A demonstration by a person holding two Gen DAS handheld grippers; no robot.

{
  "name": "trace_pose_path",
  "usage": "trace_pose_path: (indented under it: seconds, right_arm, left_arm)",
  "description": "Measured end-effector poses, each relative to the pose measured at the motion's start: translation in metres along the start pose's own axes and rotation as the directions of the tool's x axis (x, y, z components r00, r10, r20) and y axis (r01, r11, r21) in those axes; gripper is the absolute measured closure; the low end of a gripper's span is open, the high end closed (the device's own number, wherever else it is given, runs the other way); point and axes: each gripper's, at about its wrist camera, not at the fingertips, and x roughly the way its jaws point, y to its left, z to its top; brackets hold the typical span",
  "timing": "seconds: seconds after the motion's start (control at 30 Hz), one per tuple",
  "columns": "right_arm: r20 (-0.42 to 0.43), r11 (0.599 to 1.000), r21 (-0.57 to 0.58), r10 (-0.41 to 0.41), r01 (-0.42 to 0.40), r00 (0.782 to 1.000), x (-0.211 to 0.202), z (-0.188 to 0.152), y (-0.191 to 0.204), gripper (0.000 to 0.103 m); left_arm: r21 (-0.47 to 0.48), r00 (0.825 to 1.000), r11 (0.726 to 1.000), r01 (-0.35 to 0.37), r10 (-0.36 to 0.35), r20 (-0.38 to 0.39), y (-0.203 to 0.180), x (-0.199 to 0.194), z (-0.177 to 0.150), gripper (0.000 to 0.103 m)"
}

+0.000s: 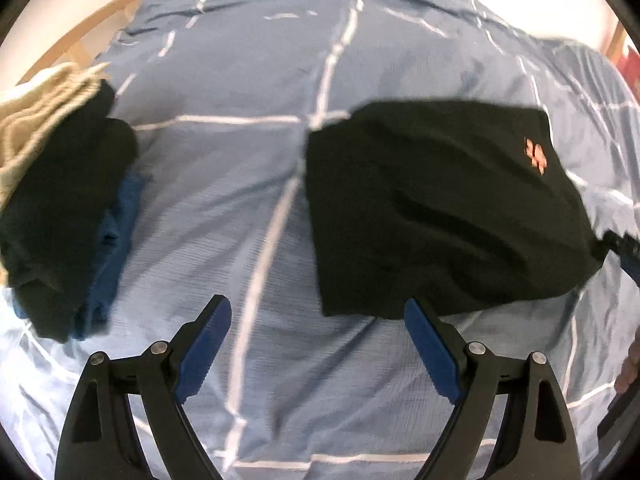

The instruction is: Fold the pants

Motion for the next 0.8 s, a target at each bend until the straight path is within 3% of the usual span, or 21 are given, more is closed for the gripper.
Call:
trace_pose_path:
  seconds: [0.07,0.17,0.33,0.43,0.63,0.8]
  right_arm:
    - [0.043,0.997,-0.046,-0.053,0.054,0.998,-0.015,-0.001,0.007,0.045]
    - [0.076,0.991,-0.134,-0.014,0.024,0.997,-0.036,-0.007,0.024,0.045]
    - [0.062,0.942,-0.323,0.12,-0.094,0.991,-0.047,-0.02,0.067,0.045]
    - [0.045,0.909,-0.39,0.177,-0.146,0.983,-0.047,-0.032,0.089,0.045]
    - [0.004,0.899,-0.397,0.201,-0.183,0.979,-0.028,-0.035,0.107,0.045]
    - [-0.047,0.903,-0.401,0.149,-0.155,0.988,-0.007,-0.04,0.11,0.045]
  left_arm:
    - [-0.022,1.0,1.0,-0.002,0.002,0.013,0.01,-0.004,0.004,0.015]
    - [-0.038,0.999,0.999,0.037,-0.036,0.021,0.022,0.0,0.011,0.017]
    - [-0.078,0.988,0.985,0.154,-0.156,-0.015,0.027,0.022,0.022,0.044]
    - [-0.158,0.967,0.958,0.237,-0.248,-0.052,0.032,0.04,0.025,0.054]
    - [-0.171,0.952,0.942,0.288,-0.302,-0.061,0.025,0.053,0.031,0.056]
    - [-0.226,0.928,0.914,0.338,-0.363,-0.083,0.03,0.07,0.034,0.059]
